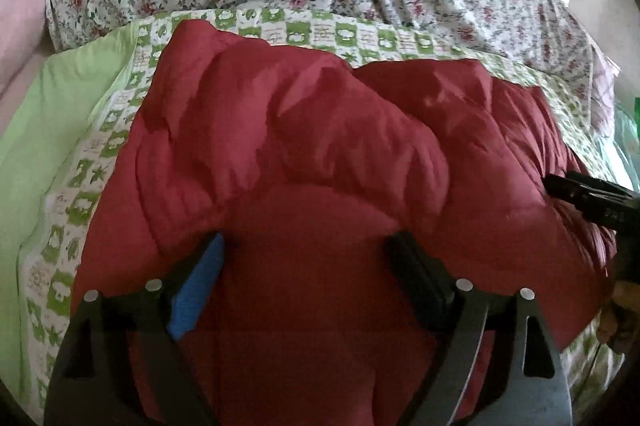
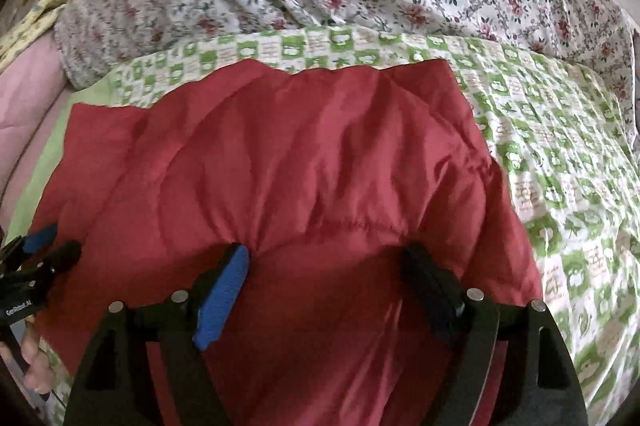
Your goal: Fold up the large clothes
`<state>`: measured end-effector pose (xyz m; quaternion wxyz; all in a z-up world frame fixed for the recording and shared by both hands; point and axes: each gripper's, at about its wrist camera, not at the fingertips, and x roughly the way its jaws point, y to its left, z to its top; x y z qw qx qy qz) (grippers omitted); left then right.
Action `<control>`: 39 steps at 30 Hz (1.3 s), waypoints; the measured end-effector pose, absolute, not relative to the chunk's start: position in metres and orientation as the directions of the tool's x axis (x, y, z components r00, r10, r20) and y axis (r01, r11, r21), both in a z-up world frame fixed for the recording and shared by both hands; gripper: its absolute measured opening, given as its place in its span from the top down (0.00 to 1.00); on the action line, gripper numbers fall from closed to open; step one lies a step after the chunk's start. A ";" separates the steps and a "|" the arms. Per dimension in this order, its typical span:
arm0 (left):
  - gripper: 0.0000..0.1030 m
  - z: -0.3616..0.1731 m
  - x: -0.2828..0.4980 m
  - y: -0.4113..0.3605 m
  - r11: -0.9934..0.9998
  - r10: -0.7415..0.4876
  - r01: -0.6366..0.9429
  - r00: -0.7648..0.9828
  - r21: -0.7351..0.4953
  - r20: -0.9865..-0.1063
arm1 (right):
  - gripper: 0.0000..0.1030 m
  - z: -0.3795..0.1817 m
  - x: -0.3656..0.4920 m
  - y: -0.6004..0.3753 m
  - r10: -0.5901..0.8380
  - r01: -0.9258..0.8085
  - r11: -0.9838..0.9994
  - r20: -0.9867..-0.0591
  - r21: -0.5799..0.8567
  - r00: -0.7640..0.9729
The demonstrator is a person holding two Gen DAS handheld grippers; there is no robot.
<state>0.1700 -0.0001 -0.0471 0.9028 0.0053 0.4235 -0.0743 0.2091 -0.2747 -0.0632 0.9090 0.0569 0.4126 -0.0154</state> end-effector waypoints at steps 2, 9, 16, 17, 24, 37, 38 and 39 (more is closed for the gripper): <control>0.15 -0.047 0.180 0.002 0.991 -0.125 0.119 0.620 -0.065 -0.775 | 0.21 -0.064 0.219 -0.279 0.017 0.091 0.991 -0.760 0.100 0.650; 0.15 -0.053 0.200 0.006 0.995 -0.099 0.069 0.586 -0.072 -0.804 | 0.20 -0.070 0.239 -0.298 0.015 0.139 0.981 -0.771 0.134 0.637; 0.15 -0.057 0.206 0.003 0.996 -0.087 0.063 0.584 -0.061 -0.807 | 0.19 -0.074 0.245 -0.306 0.022 0.159 0.975 -0.774 0.158 0.633; 0.15 -0.057 0.208 0.004 0.996 -0.087 0.064 0.583 -0.061 -0.808 | 0.19 -0.074 0.246 -0.307 0.023 0.160 0.974 -0.774 0.159 0.633; 0.15 -0.059 0.214 0.004 0.996 -0.091 0.064 0.580 -0.066 -0.810 | 0.18 -0.077 0.250 -0.310 0.032 0.165 0.970 -0.772 0.176 0.635; 0.14 -0.065 0.299 0.044 0.981 -0.107 -0.101 0.439 -0.167 -0.892 | 0.18 -0.078 0.250 -0.313 0.045 0.164 0.967 -0.767 0.193 0.641; 0.13 -0.068 0.307 0.048 0.977 -0.112 -0.118 0.428 -0.178 -0.897 | 0.18 -0.078 0.250 -0.313 0.046 0.165 0.967 -0.766 0.196 0.641; 0.13 -0.069 0.311 0.050 0.975 -0.113 -0.127 0.424 -0.183 -0.899 | 0.18 -0.078 0.250 -0.313 0.047 0.166 0.966 -0.766 0.198 0.641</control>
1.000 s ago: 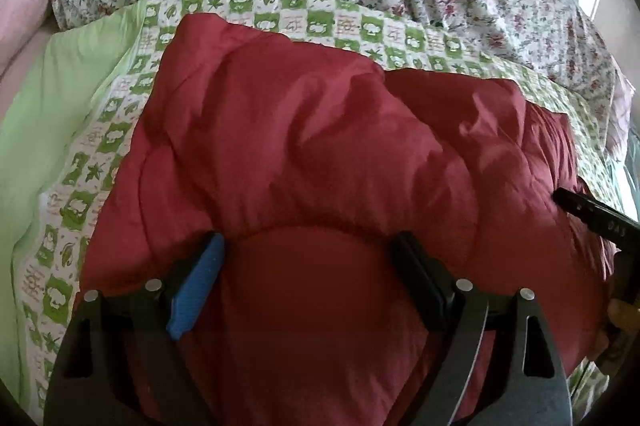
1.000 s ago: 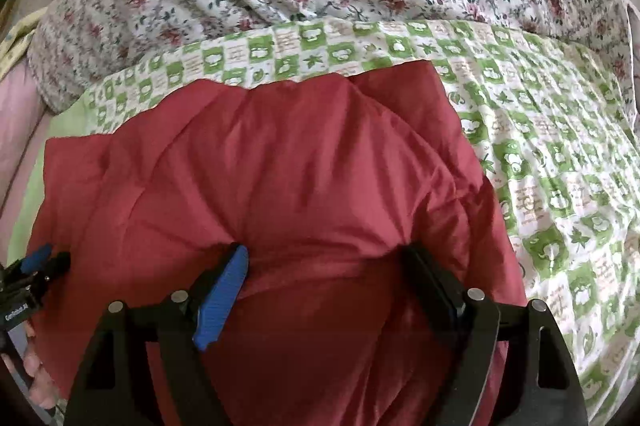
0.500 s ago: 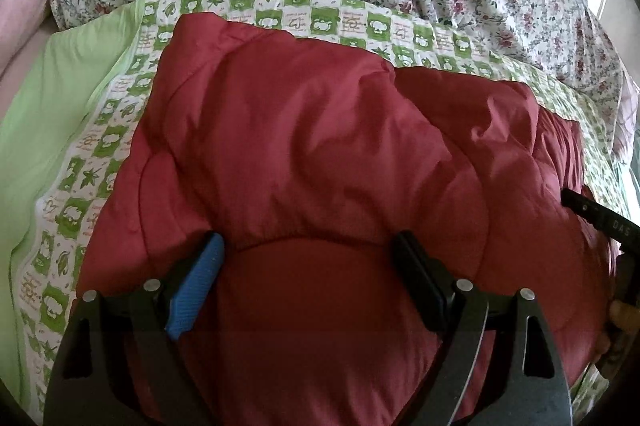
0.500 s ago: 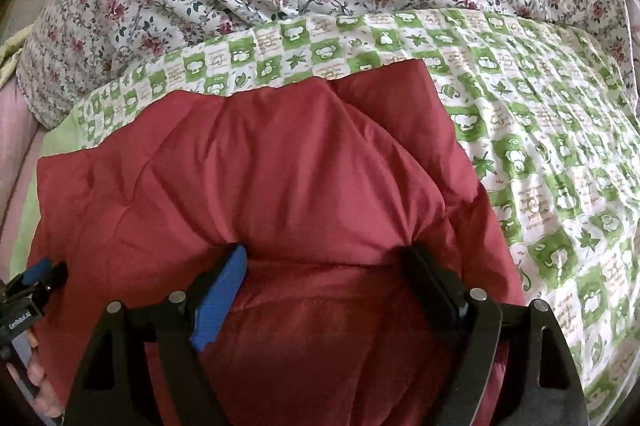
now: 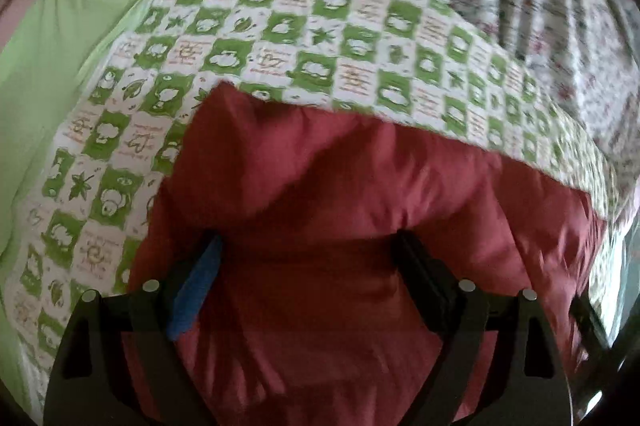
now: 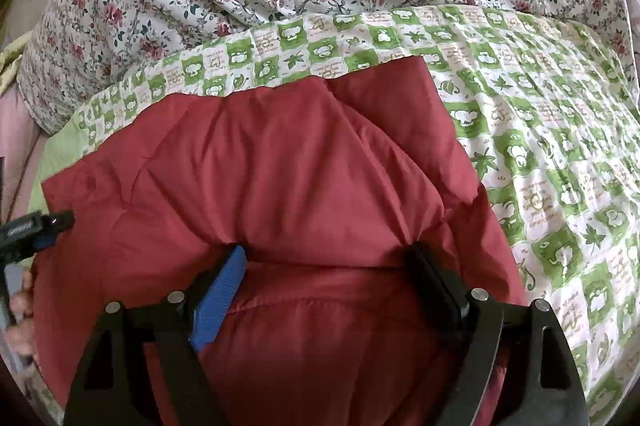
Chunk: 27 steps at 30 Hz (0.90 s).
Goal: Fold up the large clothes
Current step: 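Press and smooth the folded jacket bundle with both grippers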
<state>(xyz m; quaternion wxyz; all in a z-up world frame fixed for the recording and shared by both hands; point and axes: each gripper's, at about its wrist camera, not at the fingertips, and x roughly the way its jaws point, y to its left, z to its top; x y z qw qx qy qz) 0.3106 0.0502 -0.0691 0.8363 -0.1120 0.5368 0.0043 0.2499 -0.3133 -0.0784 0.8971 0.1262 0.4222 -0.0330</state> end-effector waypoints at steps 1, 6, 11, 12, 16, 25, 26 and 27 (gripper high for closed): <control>0.14 -0.068 0.313 0.052 0.973 -0.116 -0.133 0.422 -0.188 -0.899 | 0.18 -0.079 0.250 -0.314 0.050 0.167 0.965 -0.765 0.203 0.642; 0.14 -0.042 0.280 0.053 0.974 -0.136 -0.100 0.471 -0.206 -0.872 | 0.18 -0.080 0.248 -0.317 0.063 0.170 0.960 -0.762 0.224 0.644; 0.14 -0.018 0.198 0.049 0.967 -0.221 0.011 0.536 -0.255 -0.815 | 0.18 -0.078 0.248 -0.316 0.062 0.175 0.959 -0.765 0.225 0.641; 0.14 -0.014 0.179 0.047 0.964 -0.240 0.035 0.545 -0.264 -0.803 | 0.18 -0.078 0.248 -0.316 0.063 0.176 0.958 -0.764 0.227 0.642; 0.14 -0.018 0.123 0.040 0.957 -0.277 0.078 0.539 -0.281 -0.795 | 0.18 -0.076 0.246 -0.317 0.060 0.190 0.953 -0.764 0.235 0.642; 0.12 -0.046 0.126 0.027 0.986 -0.165 0.069 0.529 -0.152 -0.832 | 0.20 -0.052 0.204 -0.311 -0.022 0.228 0.958 -0.744 0.176 0.667; 0.12 -0.047 0.121 0.026 0.987 -0.160 0.070 0.531 -0.145 -0.832 | 0.19 -0.042 0.189 -0.306 -0.008 0.207 0.960 -0.724 0.187 0.689; 0.12 -0.047 0.121 0.026 0.987 -0.158 0.071 0.531 -0.142 -0.833 | 0.18 -0.036 0.175 -0.301 0.018 0.181 0.961 -0.705 0.207 0.709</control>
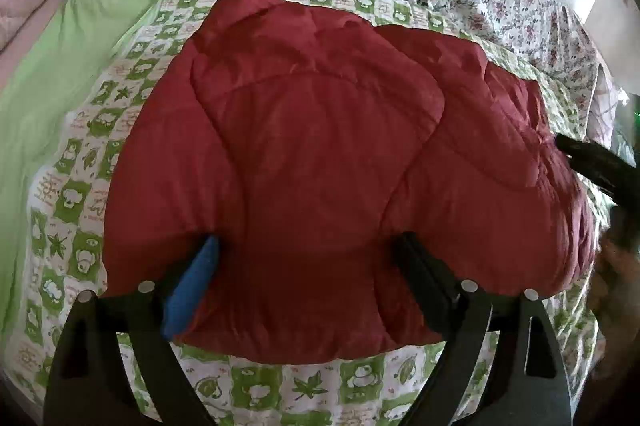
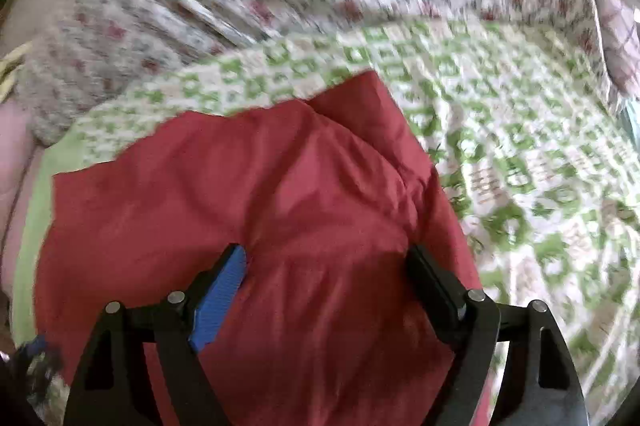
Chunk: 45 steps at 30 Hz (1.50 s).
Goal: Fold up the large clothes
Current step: 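Press and smooth the folded jacket bundle with both grippers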
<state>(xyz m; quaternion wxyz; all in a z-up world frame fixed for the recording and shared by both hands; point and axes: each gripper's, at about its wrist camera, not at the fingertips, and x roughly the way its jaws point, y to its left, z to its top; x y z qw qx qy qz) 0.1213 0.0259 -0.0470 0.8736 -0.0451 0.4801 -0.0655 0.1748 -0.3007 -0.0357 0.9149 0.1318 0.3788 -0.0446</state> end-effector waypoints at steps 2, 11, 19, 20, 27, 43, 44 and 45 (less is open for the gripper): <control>0.11 -0.048 0.121 0.026 0.988 -0.153 0.069 0.534 -0.138 -0.831 | 0.18 -0.028 0.148 -0.285 0.074 0.110 0.968 -0.677 0.225 0.733; 0.11 -0.046 0.112 0.020 0.993 -0.115 0.073 0.544 -0.089 -0.831 | 0.18 -0.079 0.117 -0.270 0.087 0.078 0.979 -0.739 0.186 0.668; 0.11 -0.040 0.094 0.015 0.995 -0.095 0.080 0.554 -0.060 -0.827 | 0.17 -0.078 0.112 -0.274 0.082 0.095 0.976 -0.728 0.198 0.681; 0.11 -0.040 0.094 0.015 0.995 -0.096 0.080 0.554 -0.062 -0.827 | 0.17 -0.078 0.111 -0.273 0.080 0.096 0.976 -0.727 0.197 0.682; 0.11 -0.036 0.097 0.008 0.994 -0.101 0.100 0.563 -0.054 -0.821 | 0.17 -0.077 0.106 -0.275 0.085 0.103 0.973 -0.733 0.207 0.675; 0.04 -0.049 0.107 0.006 0.994 -0.081 0.104 0.563 -0.026 -0.822 | 0.12 -0.068 0.143 -0.263 0.088 0.062 0.983 -0.744 0.172 0.663; 0.03 -0.049 0.108 0.005 0.994 -0.079 0.104 0.563 -0.025 -0.822 | 0.10 -0.070 0.144 -0.266 0.087 0.064 0.983 -0.744 0.172 0.663; 0.03 -0.050 0.109 0.005 0.994 -0.079 0.104 0.563 -0.024 -0.822 | 0.08 -0.070 0.147 -0.267 0.084 0.066 0.983 -0.744 0.170 0.663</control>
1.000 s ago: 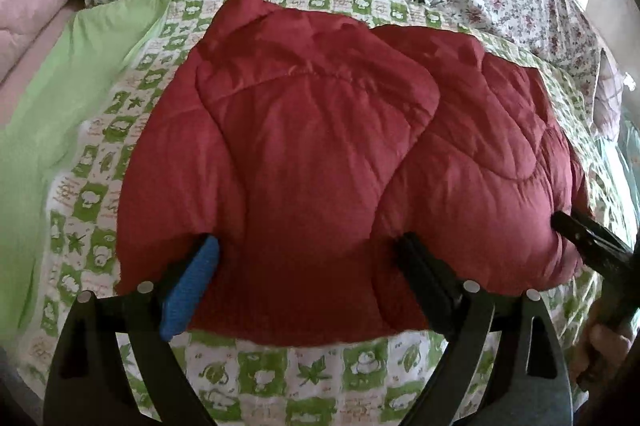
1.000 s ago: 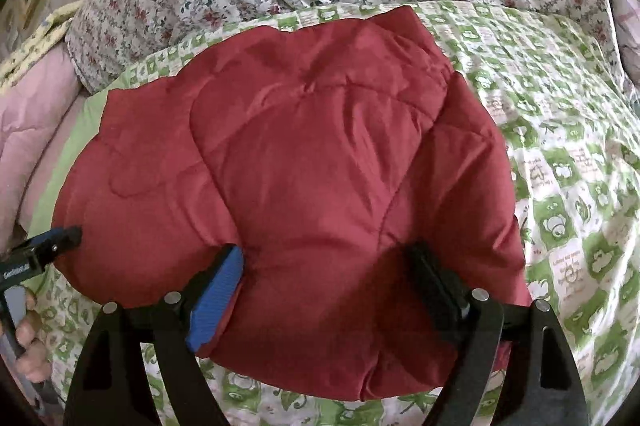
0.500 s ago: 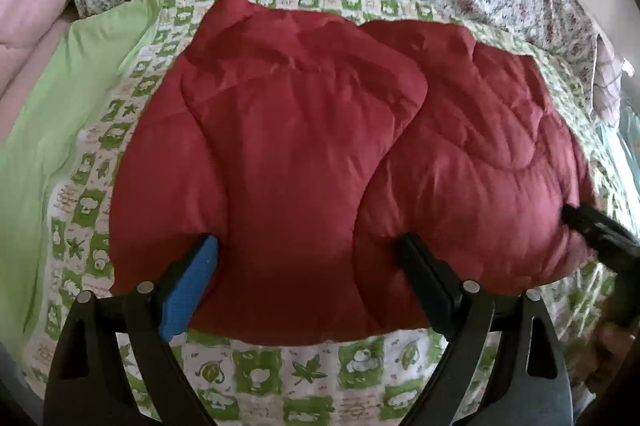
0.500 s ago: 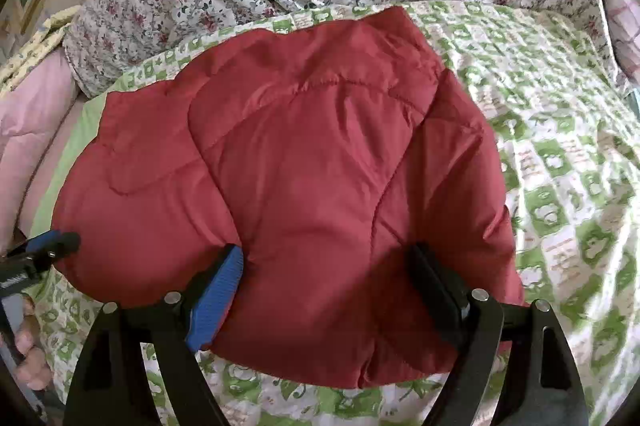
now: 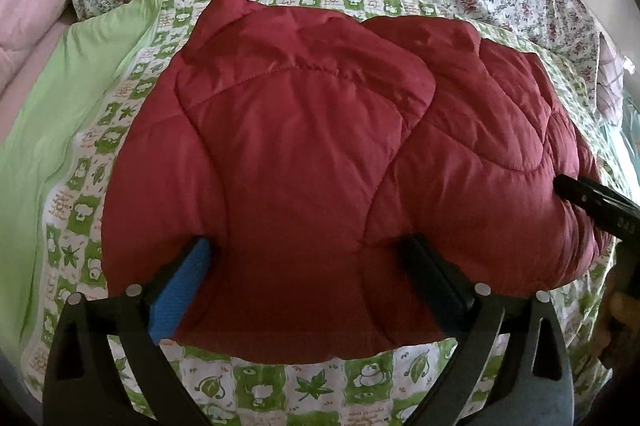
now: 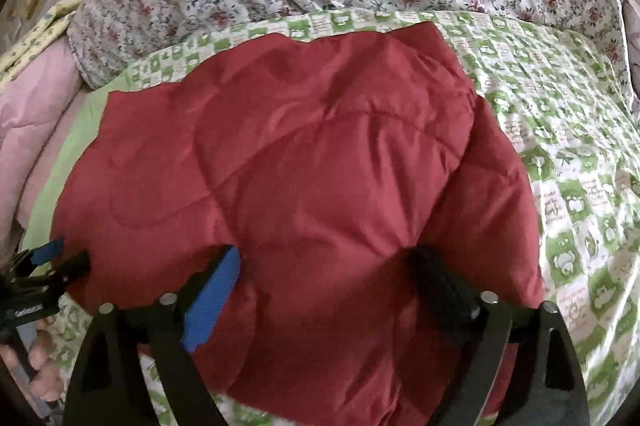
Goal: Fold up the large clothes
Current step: 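Press and smooth the folded jacket bundle with both grippers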
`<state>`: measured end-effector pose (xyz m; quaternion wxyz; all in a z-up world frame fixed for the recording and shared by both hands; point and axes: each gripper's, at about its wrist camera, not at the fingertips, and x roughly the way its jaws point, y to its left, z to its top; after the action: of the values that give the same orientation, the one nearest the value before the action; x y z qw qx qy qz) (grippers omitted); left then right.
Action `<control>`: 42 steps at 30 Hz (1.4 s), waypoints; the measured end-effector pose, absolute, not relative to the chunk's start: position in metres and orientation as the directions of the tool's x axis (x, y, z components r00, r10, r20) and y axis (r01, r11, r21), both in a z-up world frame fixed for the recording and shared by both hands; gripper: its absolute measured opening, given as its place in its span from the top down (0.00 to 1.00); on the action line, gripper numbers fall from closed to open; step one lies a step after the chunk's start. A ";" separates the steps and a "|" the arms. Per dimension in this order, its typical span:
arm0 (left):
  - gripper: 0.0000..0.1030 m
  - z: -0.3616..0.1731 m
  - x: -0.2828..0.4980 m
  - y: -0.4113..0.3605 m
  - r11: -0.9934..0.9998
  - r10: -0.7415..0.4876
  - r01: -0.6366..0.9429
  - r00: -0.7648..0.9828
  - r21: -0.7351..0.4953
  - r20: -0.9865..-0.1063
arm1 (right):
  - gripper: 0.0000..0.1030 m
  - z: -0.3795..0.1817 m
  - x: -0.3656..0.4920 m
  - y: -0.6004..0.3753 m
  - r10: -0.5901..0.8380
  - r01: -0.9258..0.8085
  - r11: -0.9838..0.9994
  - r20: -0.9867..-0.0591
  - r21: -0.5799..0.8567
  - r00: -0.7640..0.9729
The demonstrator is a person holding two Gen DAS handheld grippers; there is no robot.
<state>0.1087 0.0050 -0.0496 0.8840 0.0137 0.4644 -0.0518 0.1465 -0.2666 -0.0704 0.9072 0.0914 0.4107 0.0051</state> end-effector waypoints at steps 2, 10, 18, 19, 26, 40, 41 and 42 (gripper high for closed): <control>0.03 -0.047 0.111 0.005 0.994 -0.082 0.103 0.564 -0.029 -0.822 | 0.07 -0.072 0.150 -0.268 0.081 0.068 0.984 -0.746 0.167 0.661; 0.03 -0.033 0.144 0.017 0.995 -0.101 0.076 0.570 -0.069 -0.816 | 0.07 -0.062 0.148 -0.267 0.073 0.080 0.982 -0.735 0.172 0.675; 0.01 -0.047 0.176 0.018 0.995 -0.099 0.054 0.544 -0.083 -0.834 | 0.05 -0.066 0.179 -0.276 0.054 0.097 0.983 -0.753 0.156 0.656; 0.01 -0.049 0.180 0.018 0.995 -0.097 0.050 0.541 -0.083 -0.836 | 0.04 -0.070 0.184 -0.277 0.053 0.098 0.983 -0.756 0.154 0.653; 0.00 -0.056 0.190 0.017 0.996 -0.085 0.043 0.532 -0.073 -0.842 | 0.02 -0.063 0.192 -0.284 0.058 0.126 0.975 -0.751 0.185 0.657; 0.00 -0.058 0.197 0.013 0.998 -0.069 0.047 0.533 -0.052 -0.843 | 0.01 -0.082 0.214 -0.296 0.064 0.130 0.973 -0.767 0.189 0.639; 0.00 -0.059 0.197 0.013 0.998 -0.067 0.046 0.534 -0.050 -0.843 | 0.01 -0.082 0.213 -0.296 0.061 0.130 0.974 -0.766 0.187 0.640; 0.00 -0.059 0.196 0.012 0.998 -0.064 0.046 0.533 -0.047 -0.843 | 0.01 -0.083 0.213 -0.296 0.059 0.131 0.974 -0.766 0.185 0.641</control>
<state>0.1964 0.0120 -0.0589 0.8756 -0.0092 0.4820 -0.0315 0.2134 -0.2957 -0.0826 0.8987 0.1123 0.4235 -0.0202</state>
